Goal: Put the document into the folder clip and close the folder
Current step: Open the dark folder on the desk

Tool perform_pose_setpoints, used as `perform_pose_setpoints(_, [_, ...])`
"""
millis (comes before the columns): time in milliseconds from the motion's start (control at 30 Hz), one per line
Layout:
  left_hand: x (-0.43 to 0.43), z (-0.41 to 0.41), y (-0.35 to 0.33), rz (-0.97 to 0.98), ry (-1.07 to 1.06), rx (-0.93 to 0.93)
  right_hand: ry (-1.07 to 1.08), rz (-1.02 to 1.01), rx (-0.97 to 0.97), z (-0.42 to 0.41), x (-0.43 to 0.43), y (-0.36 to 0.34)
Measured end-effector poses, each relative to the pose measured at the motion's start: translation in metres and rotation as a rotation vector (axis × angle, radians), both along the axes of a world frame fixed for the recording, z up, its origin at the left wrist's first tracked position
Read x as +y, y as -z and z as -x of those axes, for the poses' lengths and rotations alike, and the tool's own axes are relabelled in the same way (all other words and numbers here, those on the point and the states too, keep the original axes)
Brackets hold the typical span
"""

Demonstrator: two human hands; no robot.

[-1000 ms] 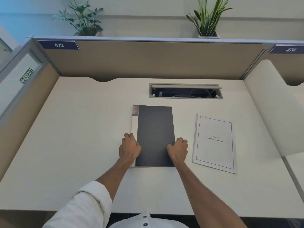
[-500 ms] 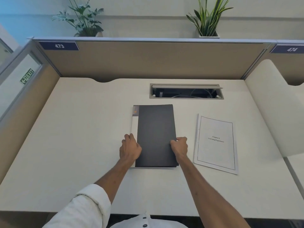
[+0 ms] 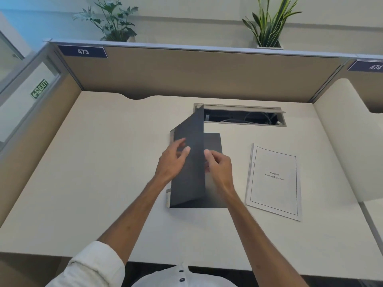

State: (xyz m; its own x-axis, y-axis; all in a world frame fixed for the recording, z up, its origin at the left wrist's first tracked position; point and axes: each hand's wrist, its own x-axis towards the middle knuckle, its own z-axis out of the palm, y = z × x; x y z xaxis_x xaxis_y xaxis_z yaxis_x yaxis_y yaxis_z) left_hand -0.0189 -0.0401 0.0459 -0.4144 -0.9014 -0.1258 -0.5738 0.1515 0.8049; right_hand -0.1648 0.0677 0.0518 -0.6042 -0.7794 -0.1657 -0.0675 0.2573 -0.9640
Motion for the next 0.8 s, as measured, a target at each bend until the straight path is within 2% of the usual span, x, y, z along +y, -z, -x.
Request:
perform_pose_setpoints(100, [-0.01, -0.001, -0.024, 0.03, -0.009, 0.068, -0.116, 0.129, -0.125, -0.028, -0.01, -0.008])
perform_pose_setpoints(200, [-0.021, -0.018, -0.032, 0.04, -0.088, 0.086, -0.21, 0.152, -0.131, -0.053, -0.021, -0.001])
perform_pose_setpoints(333, [-0.037, -0.059, -0.036, 0.118, -0.196, 0.12, -0.327, 0.057, 0.04, -0.082, -0.031, 0.02])
perform_pose_setpoints(433, [-0.051, -0.091, -0.04, 0.148, -0.265, 0.097, -0.419, -0.024, 0.256, -0.099, -0.034, 0.036])
perform_pose_setpoints(567, [-0.064, -0.13, -0.038, 0.191, -0.27, -0.078, -0.661, -0.196, 0.564, -0.114, -0.037, 0.063])
perform_pose_setpoints(733, [-0.069, -0.156, -0.014, 0.218, -0.241, -0.521, -0.746, -0.324, 0.631, -0.133, -0.029, 0.098])
perform_pose_setpoints(800, [-0.065, -0.159, -0.001, 0.2, -0.24, -0.629, -0.756, -0.35, 0.657, -0.14, -0.026, 0.108])
